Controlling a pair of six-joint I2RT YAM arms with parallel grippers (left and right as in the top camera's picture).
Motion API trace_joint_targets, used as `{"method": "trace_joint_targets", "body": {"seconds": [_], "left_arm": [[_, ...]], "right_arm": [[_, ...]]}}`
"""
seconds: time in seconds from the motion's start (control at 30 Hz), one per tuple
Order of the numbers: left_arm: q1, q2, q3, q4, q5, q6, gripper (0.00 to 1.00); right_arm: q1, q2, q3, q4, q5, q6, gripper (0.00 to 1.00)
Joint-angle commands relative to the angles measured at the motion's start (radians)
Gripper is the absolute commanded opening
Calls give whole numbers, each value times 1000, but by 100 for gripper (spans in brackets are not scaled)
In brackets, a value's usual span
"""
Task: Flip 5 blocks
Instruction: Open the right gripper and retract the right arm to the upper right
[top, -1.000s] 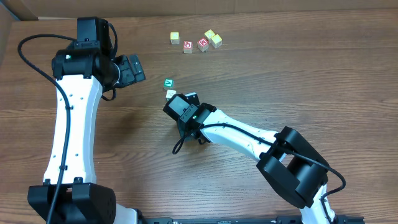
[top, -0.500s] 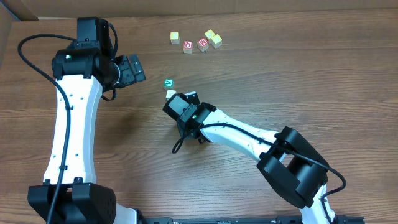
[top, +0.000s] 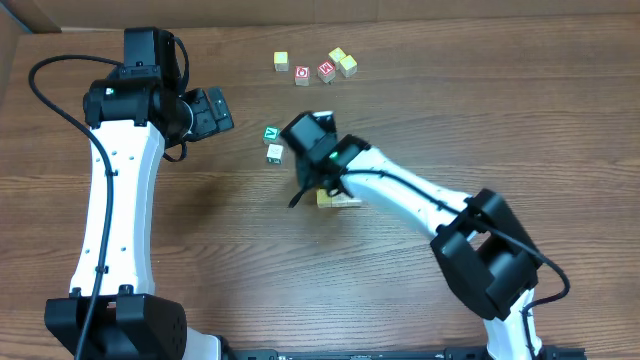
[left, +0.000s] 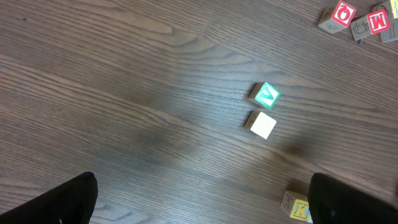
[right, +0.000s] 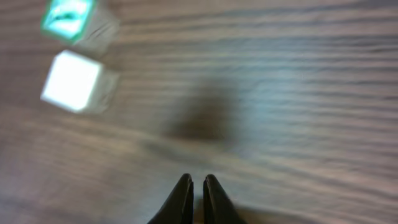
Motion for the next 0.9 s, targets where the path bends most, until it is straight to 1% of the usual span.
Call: {"method": "trace_joint_targets", "body": {"seconds": [0.0,0.03,0.1,0.13,0.27,0.3,0.43,0.5,0.6,0.67,0.87], "left_arm": [[-4,7,25,3,-13,-21,100],[-4,7,25,3,-13,-21,100],[-4,7,25,3,-13,-21,100],[-4,7,25,3,-13,-21,100],[-4,7,25,3,-13,-21,100],[-4,7,25,3,-13,-21,100],[-4,7,25,3,-13,-21,100],[-4,7,25,3,-13,-21,100],[-4,7,25,3,-13,-21,100],[-4,7,25,3,-13,-21,100],[-4,7,25,3,-13,-21,100]], "right_arm": [[-88,1,22,-8,-18,4,12],[-116,1,22,-13,-41,3,15],[-179,1,22,-35,-84,3,24],[-216,1,22,-53,-103,3,27],[-351,1,22,-152,-127,-5,50],[-388,1,22,-185,-127,-23,59],[-502,1,22,-290,-127,-83,73],[-556,1,22,-330,-125,-82,84],[-617,1,22,-356,-125,-82,94],[-647,1,22,-372,-124,-82,100],[-698,1,22,-334,-125,-82,100]]}}
